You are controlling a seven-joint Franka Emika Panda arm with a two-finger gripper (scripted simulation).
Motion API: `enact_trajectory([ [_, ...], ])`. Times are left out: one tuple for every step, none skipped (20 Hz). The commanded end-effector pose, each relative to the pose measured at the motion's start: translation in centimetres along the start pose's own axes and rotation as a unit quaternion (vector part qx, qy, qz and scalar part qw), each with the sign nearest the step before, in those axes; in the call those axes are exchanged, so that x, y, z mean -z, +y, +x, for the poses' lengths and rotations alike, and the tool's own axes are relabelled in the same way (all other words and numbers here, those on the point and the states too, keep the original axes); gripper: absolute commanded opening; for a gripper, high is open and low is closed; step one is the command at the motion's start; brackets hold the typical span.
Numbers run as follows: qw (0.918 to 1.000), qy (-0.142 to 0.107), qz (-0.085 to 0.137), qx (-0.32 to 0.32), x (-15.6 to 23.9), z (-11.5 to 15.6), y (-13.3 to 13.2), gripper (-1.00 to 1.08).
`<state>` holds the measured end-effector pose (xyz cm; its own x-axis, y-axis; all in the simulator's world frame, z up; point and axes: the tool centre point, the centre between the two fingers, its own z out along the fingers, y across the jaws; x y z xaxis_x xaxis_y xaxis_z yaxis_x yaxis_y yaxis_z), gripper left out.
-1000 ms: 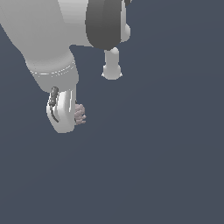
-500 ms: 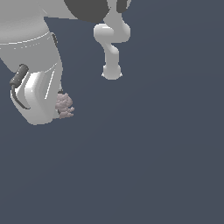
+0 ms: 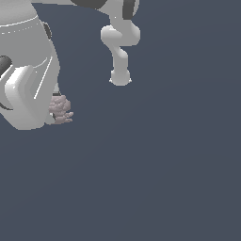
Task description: Pick up the object and move it to a goal position.
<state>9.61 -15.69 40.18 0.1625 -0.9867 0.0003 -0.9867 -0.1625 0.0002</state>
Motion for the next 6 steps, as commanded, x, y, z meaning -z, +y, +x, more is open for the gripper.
enact_trajectory([
  [1.0000, 0.000, 0.000, 0.000, 0.24, 0.13, -0.05, -1.00],
  [1.0000, 0.000, 0.000, 0.000, 0.29, 0.16, -0.07, -1.00],
  [1.0000, 0.000, 0.000, 0.000, 0.32, 0.17, -0.09, -1.00],
  [1.0000, 0.000, 0.000, 0.000, 0.34, 0.18, -0.10, -1.00],
  [1.0000, 0.000, 0.000, 0.000, 0.35, 0.18, -0.11, -1.00],
  [1.0000, 0.000, 0.000, 0.000, 0.35, 0.18, -0.11, -1.00],
])
